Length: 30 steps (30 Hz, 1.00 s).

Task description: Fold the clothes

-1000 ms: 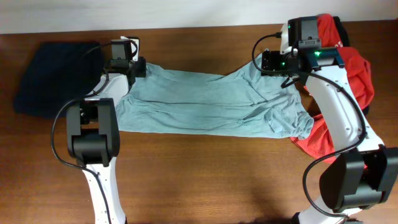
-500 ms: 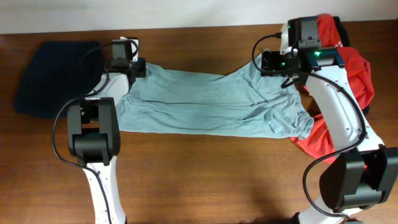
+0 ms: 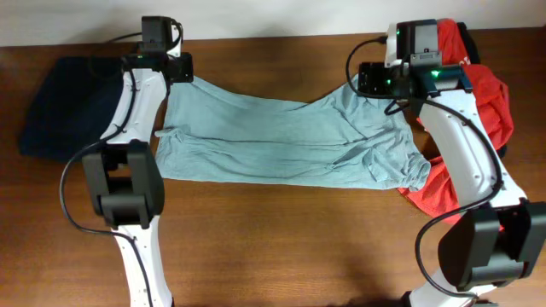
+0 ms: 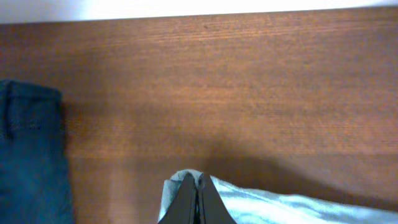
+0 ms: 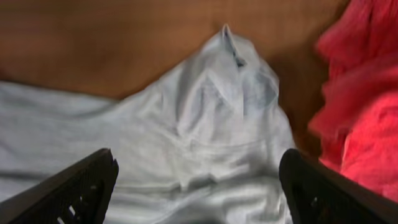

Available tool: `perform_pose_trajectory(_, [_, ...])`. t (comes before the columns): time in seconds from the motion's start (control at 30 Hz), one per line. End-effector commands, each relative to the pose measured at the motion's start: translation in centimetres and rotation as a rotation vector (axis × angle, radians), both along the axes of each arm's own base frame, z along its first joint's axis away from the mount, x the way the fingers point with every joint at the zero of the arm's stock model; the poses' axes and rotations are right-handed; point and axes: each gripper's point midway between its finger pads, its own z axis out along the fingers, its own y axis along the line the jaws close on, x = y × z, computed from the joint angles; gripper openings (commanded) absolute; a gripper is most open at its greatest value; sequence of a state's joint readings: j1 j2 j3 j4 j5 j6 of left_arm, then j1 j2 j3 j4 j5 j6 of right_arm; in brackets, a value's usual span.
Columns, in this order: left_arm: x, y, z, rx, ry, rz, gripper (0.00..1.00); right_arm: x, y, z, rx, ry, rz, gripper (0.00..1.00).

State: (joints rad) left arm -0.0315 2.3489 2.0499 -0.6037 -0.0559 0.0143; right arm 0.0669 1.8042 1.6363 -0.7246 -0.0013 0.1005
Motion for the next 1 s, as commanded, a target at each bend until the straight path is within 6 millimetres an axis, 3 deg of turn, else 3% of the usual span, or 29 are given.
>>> perform_pose_trajectory(0.0, [-0.6,0.1,4.3,-0.008,-0.04,0.016,0.01,1.7,-0.7,-0.6,-0.005,-0.03,0.004,0.86])
perform_pose_trajectory(0.33, [-2.9,0.3,2.9,-0.012,0.069,0.029,0.01,6.1,-3.9,-5.7,0.09,-0.059,-0.015,0.86])
perform_pose_trajectory(0.7, [-3.2,0.5,2.7,0.001,0.082,0.037,0.01,9.7,-2.8,-11.4,0.147,-0.096,0.03,0.78])
perform_pose_trajectory(0.97, [-3.2,0.5,2.7,0.001,0.082,0.037,0.01,11.0,-2.9,-13.6,0.142,-0.119,0.03,0.77])
